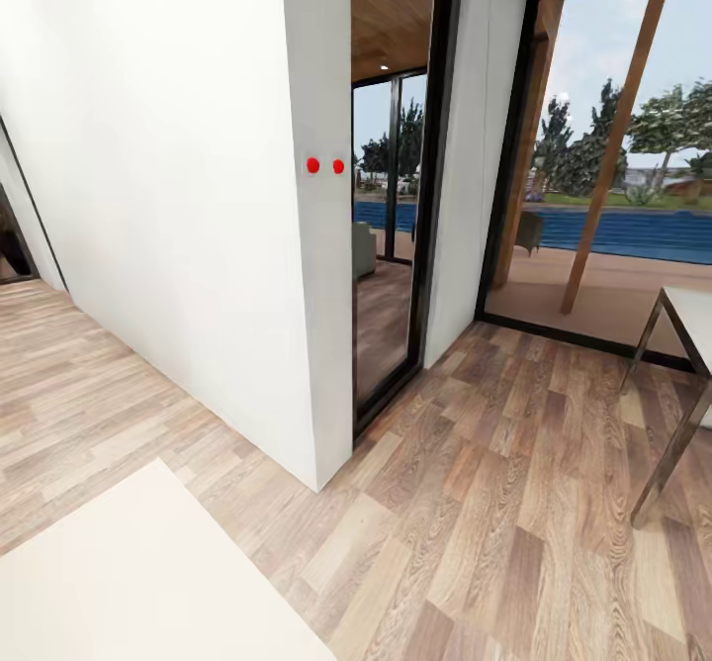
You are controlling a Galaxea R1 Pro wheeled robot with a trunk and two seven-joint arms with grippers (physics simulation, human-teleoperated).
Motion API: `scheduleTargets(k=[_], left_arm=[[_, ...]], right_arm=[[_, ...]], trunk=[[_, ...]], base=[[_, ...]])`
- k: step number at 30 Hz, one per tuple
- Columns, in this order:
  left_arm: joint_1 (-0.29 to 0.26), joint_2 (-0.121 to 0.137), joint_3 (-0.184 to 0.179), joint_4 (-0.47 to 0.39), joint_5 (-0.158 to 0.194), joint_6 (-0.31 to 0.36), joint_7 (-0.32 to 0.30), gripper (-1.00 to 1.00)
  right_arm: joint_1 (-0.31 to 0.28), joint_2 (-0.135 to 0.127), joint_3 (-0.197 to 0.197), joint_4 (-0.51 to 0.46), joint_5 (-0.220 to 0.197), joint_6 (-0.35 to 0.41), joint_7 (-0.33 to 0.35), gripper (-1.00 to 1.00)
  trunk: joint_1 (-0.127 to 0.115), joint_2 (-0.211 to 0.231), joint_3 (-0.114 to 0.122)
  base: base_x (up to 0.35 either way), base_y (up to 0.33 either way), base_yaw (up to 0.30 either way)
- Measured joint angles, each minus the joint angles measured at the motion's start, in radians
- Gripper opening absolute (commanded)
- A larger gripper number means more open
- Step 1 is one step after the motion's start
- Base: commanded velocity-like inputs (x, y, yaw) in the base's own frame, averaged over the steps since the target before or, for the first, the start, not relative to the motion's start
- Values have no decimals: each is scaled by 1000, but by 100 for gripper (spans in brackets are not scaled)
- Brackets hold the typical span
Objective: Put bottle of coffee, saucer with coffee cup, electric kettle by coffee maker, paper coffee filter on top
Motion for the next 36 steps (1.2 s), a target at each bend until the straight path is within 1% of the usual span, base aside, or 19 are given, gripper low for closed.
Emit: scheduleTargets(k=[1,5,10,22,23,24,25,36], left_arm=[[0,0,0,0,0,0,0,100],[0,-1,0,-1,3,-1,1,100],[0,0,-1,-3,3,-1,1,100],[1,-1,0,-3,5,-1,1,100],[1,-1,0,-3,5,-1,1,100],[1,-1,-1,-4,5,-1,1,100],[0,-1,-1,-4,5,-1,1,100],[0,-2,0,-4,8,-4,2,100]], right_arm=[[0,0,0,0,0,0,0,100],[-3,21,6,-17,3,0,1,100],[-3,38,3,-40,2,1,1,100],[-3,42,1,-55,0,1,1,100],[-3,42,1,-56,0,1,1,100],[-3,37,0,-108,1,-15,1,100],[-3,37,0,-114,1,-17,1,100],[-3,37,2,-120,1,-21,1,100]], trunk=[[0,0,0],[0,0,0],[0,0,0],[0,0,0],[0,0,0],[0,0,0],[0,0,-1],[0,0,-10]], base=[[0,0,0],[0,0,0],[0,0,0],[0,0,0],[0,0,165],[0,0,190],[0,0,205],[0,0,217]])
